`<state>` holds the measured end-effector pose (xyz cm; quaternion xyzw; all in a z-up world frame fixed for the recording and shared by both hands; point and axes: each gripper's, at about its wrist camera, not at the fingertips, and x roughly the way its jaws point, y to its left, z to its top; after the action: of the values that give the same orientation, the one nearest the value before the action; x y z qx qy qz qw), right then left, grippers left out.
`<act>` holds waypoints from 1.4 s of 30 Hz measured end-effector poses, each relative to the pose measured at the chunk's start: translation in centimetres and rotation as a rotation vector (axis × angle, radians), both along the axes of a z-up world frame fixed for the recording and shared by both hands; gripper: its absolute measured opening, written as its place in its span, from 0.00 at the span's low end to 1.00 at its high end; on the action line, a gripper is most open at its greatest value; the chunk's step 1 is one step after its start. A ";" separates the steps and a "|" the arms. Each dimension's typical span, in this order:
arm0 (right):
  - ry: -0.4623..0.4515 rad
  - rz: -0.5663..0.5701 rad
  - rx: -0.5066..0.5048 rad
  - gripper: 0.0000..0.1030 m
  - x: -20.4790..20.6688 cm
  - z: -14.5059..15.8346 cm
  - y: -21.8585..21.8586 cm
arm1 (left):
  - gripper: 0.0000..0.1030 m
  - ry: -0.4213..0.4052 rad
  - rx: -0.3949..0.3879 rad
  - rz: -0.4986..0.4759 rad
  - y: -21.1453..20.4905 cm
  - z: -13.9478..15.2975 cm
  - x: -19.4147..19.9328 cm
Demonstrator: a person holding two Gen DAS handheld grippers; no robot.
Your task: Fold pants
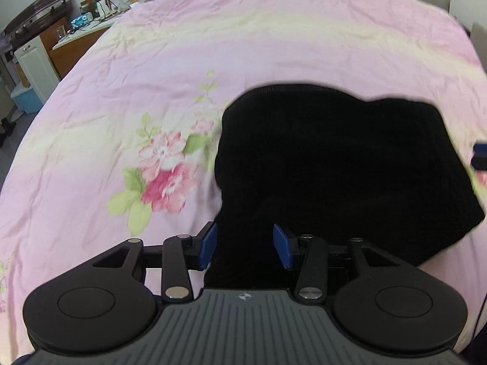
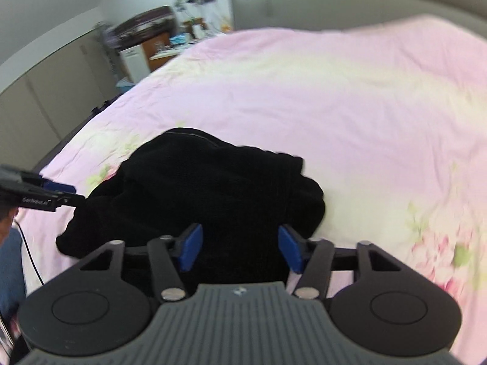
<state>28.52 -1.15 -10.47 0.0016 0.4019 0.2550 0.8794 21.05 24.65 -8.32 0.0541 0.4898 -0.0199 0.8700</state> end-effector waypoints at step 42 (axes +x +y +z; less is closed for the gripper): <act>-0.026 0.000 0.016 0.37 3.7 1.9 -0.4 | 0.43 -0.125 0.006 -0.012 -2.4 6.5 0.9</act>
<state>32.18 -1.51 -8.60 0.0052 0.3884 0.2583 0.8845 21.92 22.30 -1.86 0.0609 0.4340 -0.0201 0.8986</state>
